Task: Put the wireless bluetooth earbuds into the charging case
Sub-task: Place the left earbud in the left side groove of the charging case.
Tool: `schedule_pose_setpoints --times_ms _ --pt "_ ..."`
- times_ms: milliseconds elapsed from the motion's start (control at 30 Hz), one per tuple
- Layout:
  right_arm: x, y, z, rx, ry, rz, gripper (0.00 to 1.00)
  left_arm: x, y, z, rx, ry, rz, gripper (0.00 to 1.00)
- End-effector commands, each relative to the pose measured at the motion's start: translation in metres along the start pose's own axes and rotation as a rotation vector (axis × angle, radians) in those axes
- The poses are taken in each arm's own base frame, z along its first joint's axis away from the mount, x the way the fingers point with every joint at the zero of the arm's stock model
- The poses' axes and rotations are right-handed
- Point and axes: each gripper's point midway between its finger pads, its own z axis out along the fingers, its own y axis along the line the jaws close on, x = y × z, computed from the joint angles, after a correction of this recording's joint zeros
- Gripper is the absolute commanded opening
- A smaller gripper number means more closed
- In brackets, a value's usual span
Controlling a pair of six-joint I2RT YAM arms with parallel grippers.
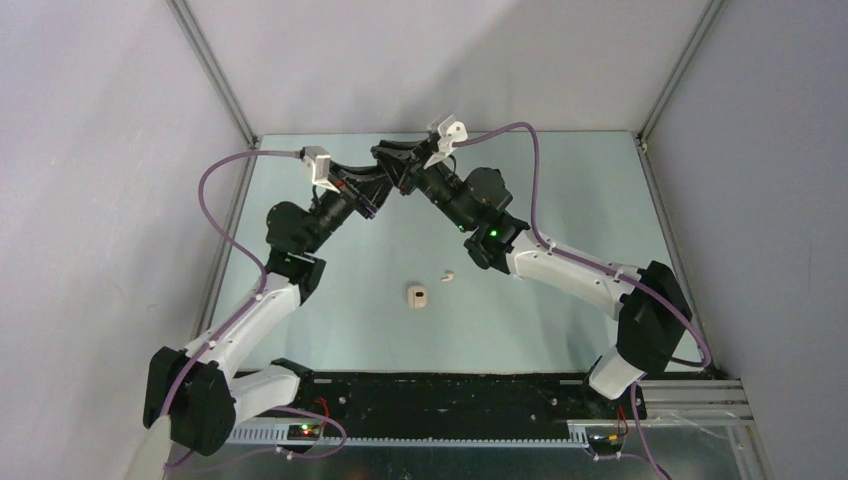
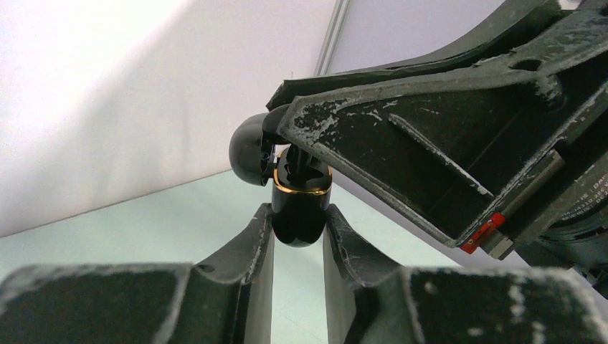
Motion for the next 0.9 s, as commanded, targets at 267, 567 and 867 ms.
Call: schedule_pose_setpoints --times_ms 267,567,867 --pt "-0.006 0.006 -0.002 0.036 -0.012 0.115 0.00 -0.055 -0.023 0.009 0.094 -0.136 0.191 0.00" --pt "0.003 0.004 -0.003 0.029 0.004 0.043 0.04 -0.063 -0.019 0.009 0.064 -0.161 0.193 0.00" --pt "-0.006 0.002 -0.002 0.017 -0.019 0.023 0.23 -0.063 -0.013 0.009 0.041 -0.161 0.175 0.00"
